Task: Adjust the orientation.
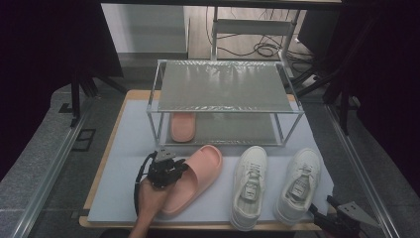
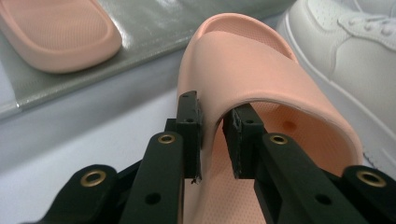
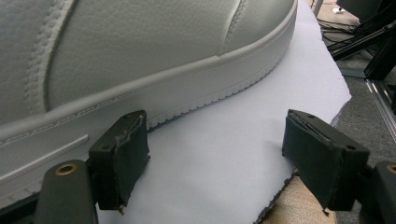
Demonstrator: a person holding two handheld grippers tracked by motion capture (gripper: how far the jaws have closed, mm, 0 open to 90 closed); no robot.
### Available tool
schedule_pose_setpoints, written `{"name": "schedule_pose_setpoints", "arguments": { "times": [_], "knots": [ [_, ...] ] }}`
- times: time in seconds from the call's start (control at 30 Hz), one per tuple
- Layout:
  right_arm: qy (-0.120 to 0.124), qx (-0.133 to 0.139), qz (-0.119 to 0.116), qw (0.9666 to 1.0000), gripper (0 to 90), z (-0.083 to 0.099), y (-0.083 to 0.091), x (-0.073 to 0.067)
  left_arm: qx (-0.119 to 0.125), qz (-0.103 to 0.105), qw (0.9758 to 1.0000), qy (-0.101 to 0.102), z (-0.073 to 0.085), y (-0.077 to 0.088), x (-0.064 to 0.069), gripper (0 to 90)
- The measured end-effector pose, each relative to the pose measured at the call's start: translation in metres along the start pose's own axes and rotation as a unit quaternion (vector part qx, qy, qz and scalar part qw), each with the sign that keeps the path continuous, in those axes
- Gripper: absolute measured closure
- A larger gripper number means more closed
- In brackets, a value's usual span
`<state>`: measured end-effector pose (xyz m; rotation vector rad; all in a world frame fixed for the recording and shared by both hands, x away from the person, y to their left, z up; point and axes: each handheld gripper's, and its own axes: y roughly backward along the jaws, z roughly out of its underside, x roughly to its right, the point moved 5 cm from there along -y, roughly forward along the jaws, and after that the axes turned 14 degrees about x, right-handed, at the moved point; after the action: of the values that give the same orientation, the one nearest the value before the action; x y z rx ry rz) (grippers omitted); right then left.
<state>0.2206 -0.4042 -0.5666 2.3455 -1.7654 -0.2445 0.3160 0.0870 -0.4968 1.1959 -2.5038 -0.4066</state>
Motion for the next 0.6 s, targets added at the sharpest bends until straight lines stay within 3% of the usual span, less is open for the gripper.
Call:
{"name": "schedule_pose_setpoints", "arguments": {
  "times": [0.33, 0.6],
  "knots": [
    [0.001, 0.0, 0.0, 1.0, 22.4, 0.0, 0.0, 0.0, 0.021, -0.012, 0.9997, 0.002, -0.017, -0.013, 0.001, 76.5],
    [0.0, 0.0, -0.001, 1.0, 22.3, 0.0, 0.0, 0.0, 0.036, -0.038, 0.9986, 0.008, -0.031, -0.027, -0.003, 76.3]
  ]
}}
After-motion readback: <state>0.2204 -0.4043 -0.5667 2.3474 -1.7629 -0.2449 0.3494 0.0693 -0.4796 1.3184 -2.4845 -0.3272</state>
